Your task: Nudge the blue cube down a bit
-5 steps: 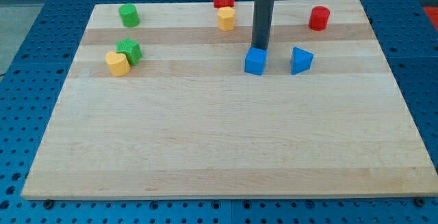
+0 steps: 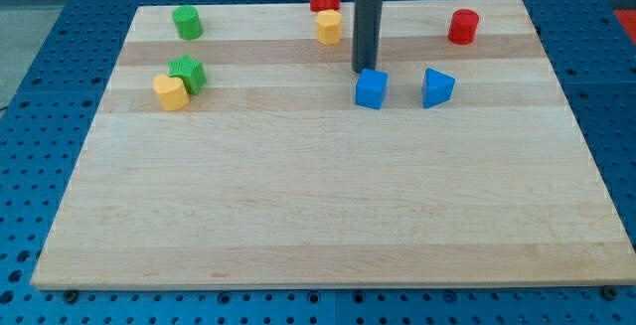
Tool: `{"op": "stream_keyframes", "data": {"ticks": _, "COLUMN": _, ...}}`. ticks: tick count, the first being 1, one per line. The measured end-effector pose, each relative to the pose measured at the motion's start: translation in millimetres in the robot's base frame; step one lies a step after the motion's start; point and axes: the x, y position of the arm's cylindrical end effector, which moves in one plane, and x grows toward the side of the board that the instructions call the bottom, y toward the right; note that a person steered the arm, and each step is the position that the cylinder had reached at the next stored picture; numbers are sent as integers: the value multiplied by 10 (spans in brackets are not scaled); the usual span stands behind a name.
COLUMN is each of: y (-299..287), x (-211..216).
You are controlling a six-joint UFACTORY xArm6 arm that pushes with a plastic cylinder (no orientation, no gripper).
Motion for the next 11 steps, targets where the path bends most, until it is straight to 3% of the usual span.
{"op": "stream_keyframes", "data": {"ticks": 2, "y": -651, "x": 0}}
{"op": "stream_keyframes", "data": {"ticks": 11, "y": -811, "x": -154}}
